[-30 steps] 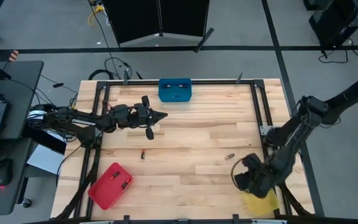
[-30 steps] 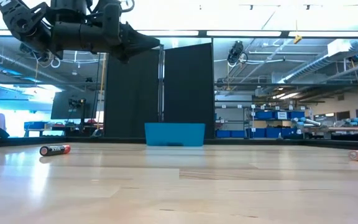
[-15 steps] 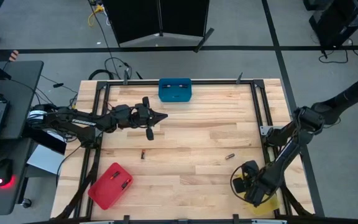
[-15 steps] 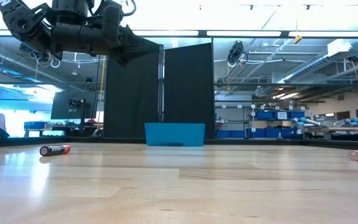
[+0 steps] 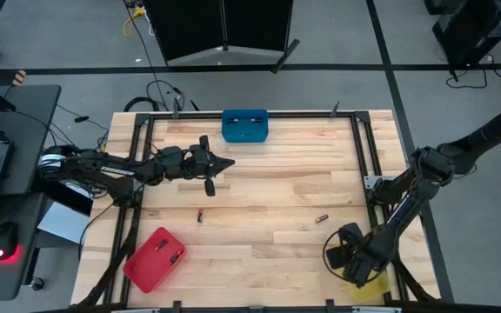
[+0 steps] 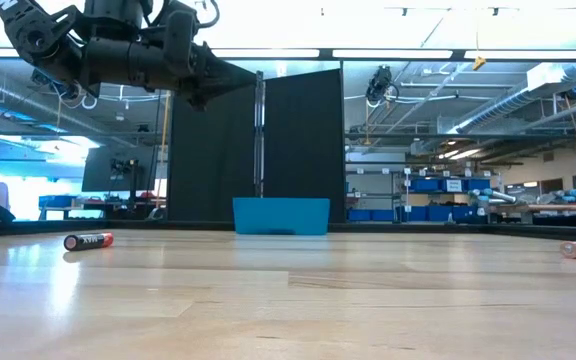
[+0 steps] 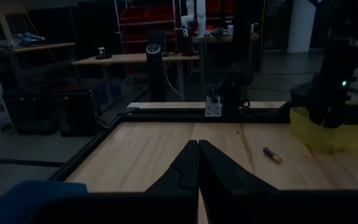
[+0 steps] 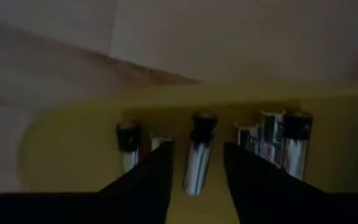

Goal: Sort batteries
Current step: Put the black-red battery into the red bin

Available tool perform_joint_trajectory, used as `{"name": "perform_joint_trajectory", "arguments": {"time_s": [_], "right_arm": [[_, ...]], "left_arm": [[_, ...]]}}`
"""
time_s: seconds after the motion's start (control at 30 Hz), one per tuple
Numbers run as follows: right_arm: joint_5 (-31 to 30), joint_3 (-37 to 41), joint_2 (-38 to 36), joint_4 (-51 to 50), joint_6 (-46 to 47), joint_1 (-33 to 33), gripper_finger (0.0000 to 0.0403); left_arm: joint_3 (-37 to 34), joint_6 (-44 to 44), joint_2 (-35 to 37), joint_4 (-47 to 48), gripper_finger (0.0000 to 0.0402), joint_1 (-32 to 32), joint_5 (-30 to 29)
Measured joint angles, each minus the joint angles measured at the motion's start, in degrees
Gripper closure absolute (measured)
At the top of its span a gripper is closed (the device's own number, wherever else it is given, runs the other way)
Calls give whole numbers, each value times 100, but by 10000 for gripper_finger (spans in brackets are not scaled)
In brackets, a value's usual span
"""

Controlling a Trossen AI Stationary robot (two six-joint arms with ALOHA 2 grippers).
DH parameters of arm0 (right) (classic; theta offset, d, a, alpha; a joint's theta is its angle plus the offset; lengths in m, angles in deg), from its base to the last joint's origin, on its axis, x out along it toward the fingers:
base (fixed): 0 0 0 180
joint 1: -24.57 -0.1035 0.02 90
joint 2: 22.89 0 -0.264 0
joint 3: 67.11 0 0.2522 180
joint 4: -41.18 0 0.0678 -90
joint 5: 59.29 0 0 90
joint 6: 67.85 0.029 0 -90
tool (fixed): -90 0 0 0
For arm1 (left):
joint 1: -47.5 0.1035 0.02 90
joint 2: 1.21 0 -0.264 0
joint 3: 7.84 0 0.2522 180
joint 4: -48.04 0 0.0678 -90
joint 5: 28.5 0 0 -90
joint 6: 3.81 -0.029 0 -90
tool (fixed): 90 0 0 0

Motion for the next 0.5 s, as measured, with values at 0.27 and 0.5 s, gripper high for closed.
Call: {"name": "perform_joint_trajectory", "arguments": {"time_s": [0.27, 0.5], "right_arm": [[95, -935, -538, -1919, -1214, 2, 244], [-1564, -1593, -1054, -3346, -2539, 291, 340]], "left_arm": [[0, -11, 0, 135, 392, -37, -2], [0, -11, 2, 467, 392, -211, -11]]}}
